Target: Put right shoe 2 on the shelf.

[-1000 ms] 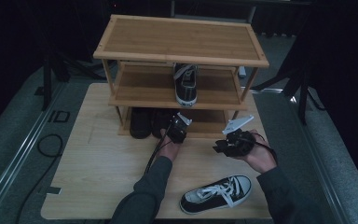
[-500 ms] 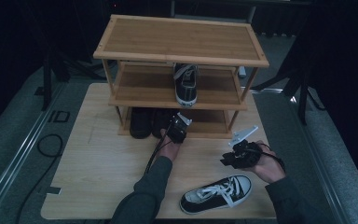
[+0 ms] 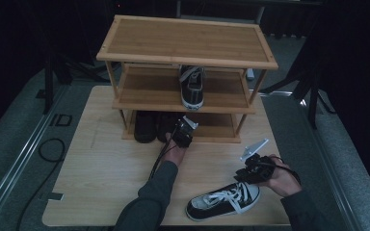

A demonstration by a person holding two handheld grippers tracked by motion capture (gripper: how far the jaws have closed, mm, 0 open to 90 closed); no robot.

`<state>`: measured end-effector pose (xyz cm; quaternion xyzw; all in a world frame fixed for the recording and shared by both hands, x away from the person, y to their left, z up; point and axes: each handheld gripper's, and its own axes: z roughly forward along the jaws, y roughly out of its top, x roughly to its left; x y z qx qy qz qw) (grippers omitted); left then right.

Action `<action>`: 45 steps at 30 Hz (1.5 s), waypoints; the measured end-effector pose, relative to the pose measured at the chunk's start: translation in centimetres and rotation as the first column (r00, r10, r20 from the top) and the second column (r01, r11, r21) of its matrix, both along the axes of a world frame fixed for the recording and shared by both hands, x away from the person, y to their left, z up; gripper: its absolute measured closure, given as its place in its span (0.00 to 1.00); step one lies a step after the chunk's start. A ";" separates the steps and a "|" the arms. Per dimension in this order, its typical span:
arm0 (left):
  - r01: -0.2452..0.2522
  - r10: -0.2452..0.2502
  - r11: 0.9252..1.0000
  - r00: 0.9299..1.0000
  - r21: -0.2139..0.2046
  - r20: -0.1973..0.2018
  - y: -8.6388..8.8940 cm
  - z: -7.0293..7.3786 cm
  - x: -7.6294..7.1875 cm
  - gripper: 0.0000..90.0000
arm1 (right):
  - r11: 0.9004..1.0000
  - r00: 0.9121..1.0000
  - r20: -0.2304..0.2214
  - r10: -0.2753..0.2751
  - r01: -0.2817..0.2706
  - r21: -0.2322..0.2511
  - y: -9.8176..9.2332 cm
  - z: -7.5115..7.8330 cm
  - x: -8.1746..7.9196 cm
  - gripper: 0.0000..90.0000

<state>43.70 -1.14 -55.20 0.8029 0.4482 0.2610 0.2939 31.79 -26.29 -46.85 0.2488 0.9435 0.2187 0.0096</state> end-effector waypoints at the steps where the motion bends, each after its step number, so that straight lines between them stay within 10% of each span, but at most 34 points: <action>1: 0.000 0.000 1.000 1.000 -0.001 0.000 0.0 0.0 0.0 1.00 | 1.000 1.000 -0.010 0.002 -0.002 -0.002 -0.1 -0.2 -0.1 0.82; 14: 0.001 -0.001 1.000 1.000 -0.001 0.001 0.0 0.0 0.0 1.00 | 0.999 0.994 -0.108 0.017 -0.022 -0.042 -0.3 -1.0 0.0 0.98; 26: 0.001 -0.001 1.000 1.000 -0.002 0.006 0.0 -0.1 0.0 1.00 | 0.997 0.998 0.048 -0.046 0.049 -0.059 0.8 -0.7 1.0 1.00; 45: 0.002 -0.002 1.000 1.000 -0.004 0.013 0.1 -0.1 -0.1 1.00 | 0.992 0.958 0.265 -0.111 0.122 -0.026 4.7 0.4 5.6 1.00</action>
